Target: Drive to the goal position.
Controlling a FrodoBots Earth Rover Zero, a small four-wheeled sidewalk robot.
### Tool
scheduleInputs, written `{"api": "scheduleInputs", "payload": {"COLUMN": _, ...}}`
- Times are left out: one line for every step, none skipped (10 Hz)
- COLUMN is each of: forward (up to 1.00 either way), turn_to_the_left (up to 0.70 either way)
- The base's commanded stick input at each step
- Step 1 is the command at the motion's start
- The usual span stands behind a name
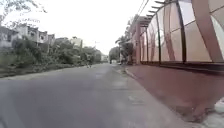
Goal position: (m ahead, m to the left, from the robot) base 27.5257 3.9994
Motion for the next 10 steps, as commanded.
{"api": "scheduleInputs", "payload": {"forward": 1.0, "turn_to_the_left": -0.34}}
{"api": "scheduleInputs", "payload": {"forward": 1.0, "turn_to_the_left": 0.03}}
{"api": "scheduleInputs", "payload": {"forward": 1.0, "turn_to_the_left": -0.31}}
{"api": "scheduleInputs", "payload": {"forward": 1.0, "turn_to_the_left": 0.02}}
{"api": "scheduleInputs", "payload": {"forward": 1.0, "turn_to_the_left": -0.14}}
{"api": "scheduleInputs", "payload": {"forward": 1.0, "turn_to_the_left": -0.29}}
{"api": "scheduleInputs", "payload": {"forward": 1.0, "turn_to_the_left": 0.06}}
{"api": "scheduleInputs", "payload": {"forward": 1.0, "turn_to_the_left": 0.06}}
{"api": "scheduleInputs", "payload": {"forward": 1.0, "turn_to_the_left": 0.06}}
{"api": "scheduleInputs", "payload": {"forward": 1.0, "turn_to_the_left": 0.06}}
